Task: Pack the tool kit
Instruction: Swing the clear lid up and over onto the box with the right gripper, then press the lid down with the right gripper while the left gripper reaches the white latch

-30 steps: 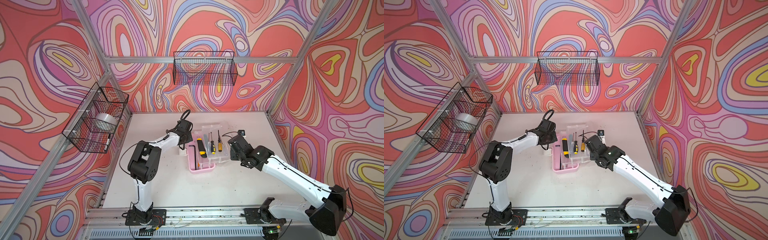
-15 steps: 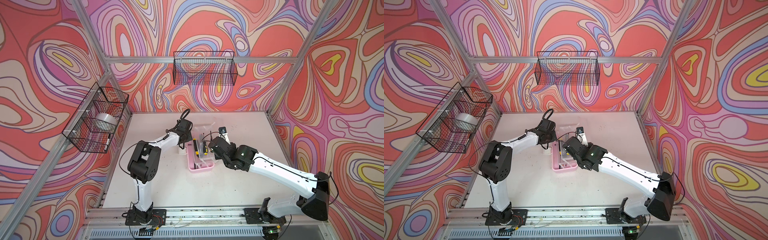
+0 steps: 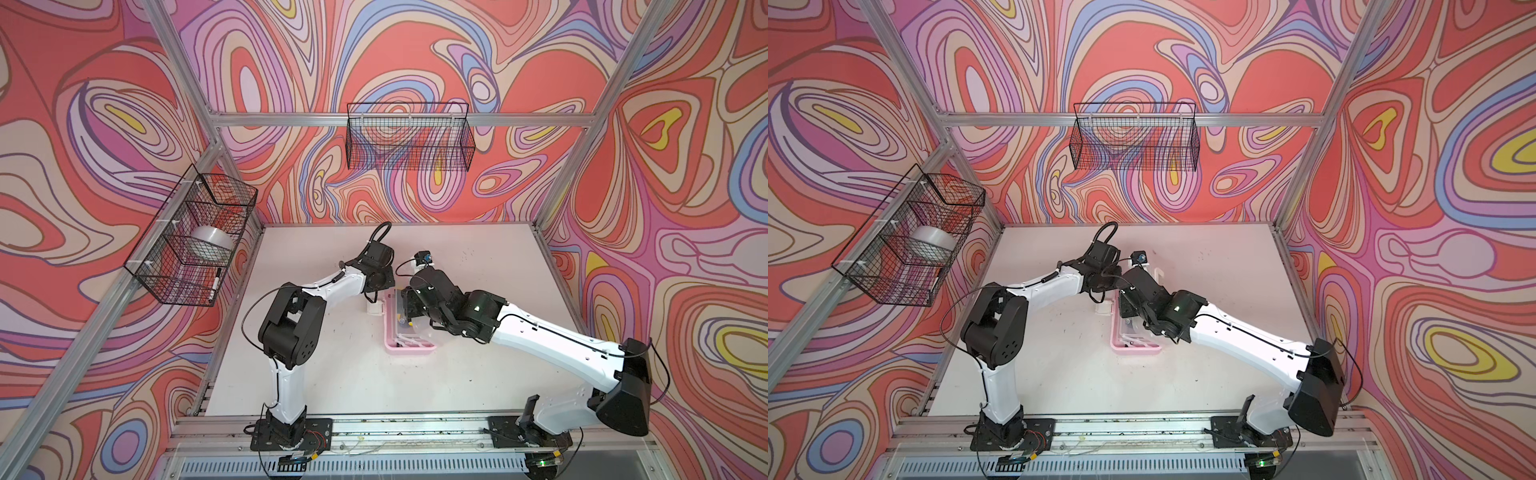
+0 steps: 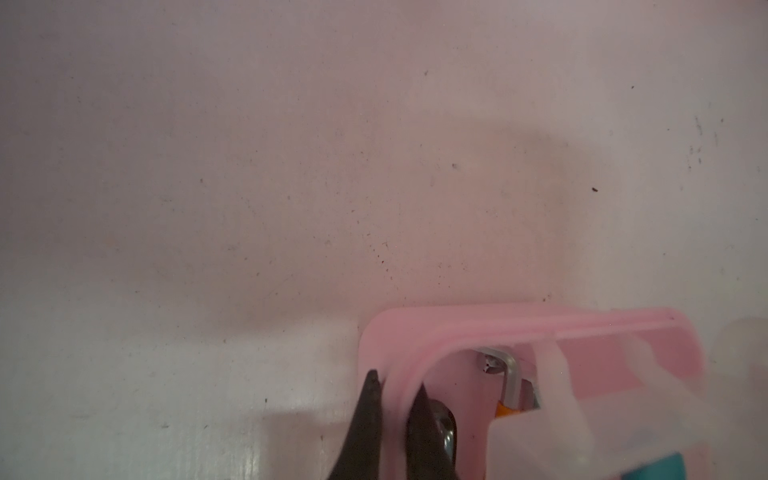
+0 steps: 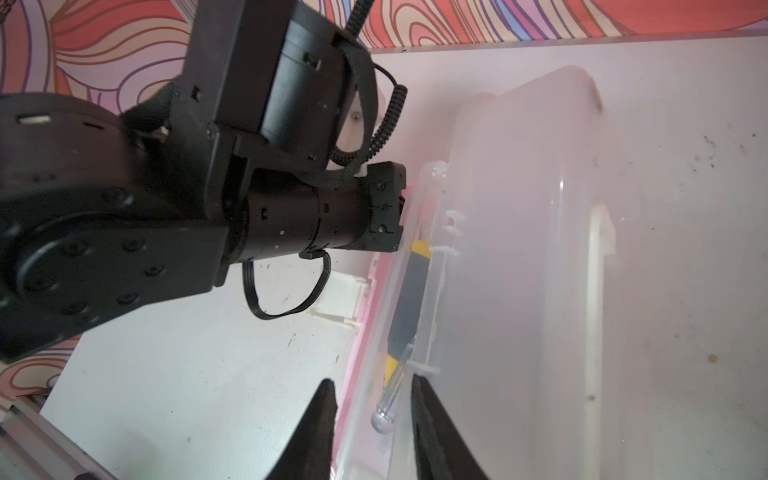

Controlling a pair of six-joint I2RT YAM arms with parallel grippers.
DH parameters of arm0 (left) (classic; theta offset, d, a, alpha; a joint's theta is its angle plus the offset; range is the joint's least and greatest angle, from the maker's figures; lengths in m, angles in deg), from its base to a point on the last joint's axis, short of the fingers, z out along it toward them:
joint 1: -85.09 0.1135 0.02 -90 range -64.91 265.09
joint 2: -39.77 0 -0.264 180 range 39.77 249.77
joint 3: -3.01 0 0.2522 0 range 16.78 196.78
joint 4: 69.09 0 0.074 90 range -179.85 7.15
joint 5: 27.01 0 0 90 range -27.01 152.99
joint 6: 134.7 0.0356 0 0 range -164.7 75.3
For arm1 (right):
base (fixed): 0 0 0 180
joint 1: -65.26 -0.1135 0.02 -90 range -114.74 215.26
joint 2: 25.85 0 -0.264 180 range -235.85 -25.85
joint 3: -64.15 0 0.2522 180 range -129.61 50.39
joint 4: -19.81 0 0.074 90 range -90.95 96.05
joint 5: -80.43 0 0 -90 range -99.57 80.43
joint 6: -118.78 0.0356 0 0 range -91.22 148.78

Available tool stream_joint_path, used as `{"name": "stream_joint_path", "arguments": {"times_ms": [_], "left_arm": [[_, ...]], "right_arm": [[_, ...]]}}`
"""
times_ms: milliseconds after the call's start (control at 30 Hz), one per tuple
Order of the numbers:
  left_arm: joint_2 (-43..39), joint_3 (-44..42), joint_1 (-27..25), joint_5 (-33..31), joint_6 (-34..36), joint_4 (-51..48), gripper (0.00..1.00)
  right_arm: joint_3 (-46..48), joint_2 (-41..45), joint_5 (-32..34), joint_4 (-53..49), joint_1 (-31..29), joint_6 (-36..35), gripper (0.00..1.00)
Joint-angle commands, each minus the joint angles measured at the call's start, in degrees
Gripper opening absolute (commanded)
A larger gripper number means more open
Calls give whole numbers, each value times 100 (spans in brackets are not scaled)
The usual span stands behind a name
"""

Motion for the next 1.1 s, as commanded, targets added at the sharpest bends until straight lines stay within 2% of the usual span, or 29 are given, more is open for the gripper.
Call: {"name": "stream_joint_path", "arguments": {"times_ms": [0, 167, 233, 400, 500, 600, 867, 1067], "left_arm": [[-332, 72, 34, -108, -179, 109, 0], [-394, 63, 82, -314, -187, 43, 0], [-436, 45, 102, -397, -177, 49, 8], [-545, 54, 177, -499, -178, 2, 15], [-620, 45, 247, -526, -139, -12, 31], [-672, 88, 289, -522, -90, -60, 38], [-841, -2, 424, -603, 14, -170, 40], [-1389, -601, 609, -459, 184, -9, 40]], "right_arm": [[-20, 244, -221, 203, -10, -35, 36], [150, 660, -246, 424, -13, -173, 44], [166, 733, -148, 411, -17, -224, 44], [210, 675, 262, 216, 21, -230, 43], [335, 614, 277, 231, 124, -238, 44], [403, 526, 123, 282, 222, -193, 44], [414, 340, -6, 360, 324, -247, 42], [273, 7, -181, 283, 378, -272, 41]]}}
